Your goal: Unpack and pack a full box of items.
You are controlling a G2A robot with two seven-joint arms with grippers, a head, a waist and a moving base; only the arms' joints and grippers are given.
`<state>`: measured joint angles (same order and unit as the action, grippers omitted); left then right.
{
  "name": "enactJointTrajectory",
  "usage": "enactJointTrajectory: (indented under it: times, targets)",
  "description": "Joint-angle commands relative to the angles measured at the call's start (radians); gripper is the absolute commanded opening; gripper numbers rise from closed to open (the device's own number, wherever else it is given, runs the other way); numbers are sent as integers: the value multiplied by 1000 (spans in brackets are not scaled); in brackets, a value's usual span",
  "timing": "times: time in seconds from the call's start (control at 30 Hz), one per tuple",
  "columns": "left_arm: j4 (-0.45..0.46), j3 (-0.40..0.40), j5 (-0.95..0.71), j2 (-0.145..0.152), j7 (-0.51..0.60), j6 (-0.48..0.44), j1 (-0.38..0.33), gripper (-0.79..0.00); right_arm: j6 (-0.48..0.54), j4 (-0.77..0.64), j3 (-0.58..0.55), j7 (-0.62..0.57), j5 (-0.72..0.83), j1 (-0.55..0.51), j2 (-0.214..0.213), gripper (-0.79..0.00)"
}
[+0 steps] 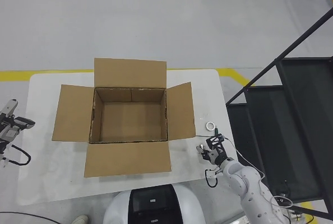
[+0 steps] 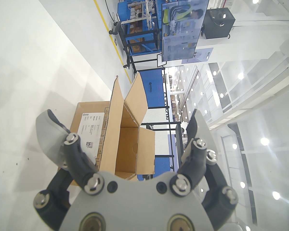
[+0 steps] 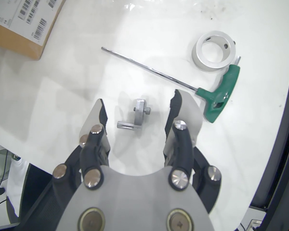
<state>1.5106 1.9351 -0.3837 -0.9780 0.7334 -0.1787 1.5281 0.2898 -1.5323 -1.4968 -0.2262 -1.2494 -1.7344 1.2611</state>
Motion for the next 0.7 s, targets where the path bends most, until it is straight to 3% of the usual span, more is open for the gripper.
enactJointTrajectory:
  times: [0.0, 0.27, 0.3, 0.37, 0.67]
  targets:
    - [0, 0, 0, 0, 0, 0, 0, 0, -21, 8, 7, -2, -13, 4, 0, -403]
    - [0, 0, 0, 0, 0, 0, 0, 0, -56, 34, 43, -3, -39, 19, 2, -425]
    - [0, 0, 0, 0, 0, 0, 0, 0, -64, 38, 46, -2, -45, 21, 2, -489]
    - [0, 0, 0, 0, 0, 0, 0, 0, -81, 44, 52, -2, -53, 26, 2, -785]
    - [0, 0, 0, 0, 0, 0, 0, 0, -75, 5, 19, 22, -6, 8, -3, -785]
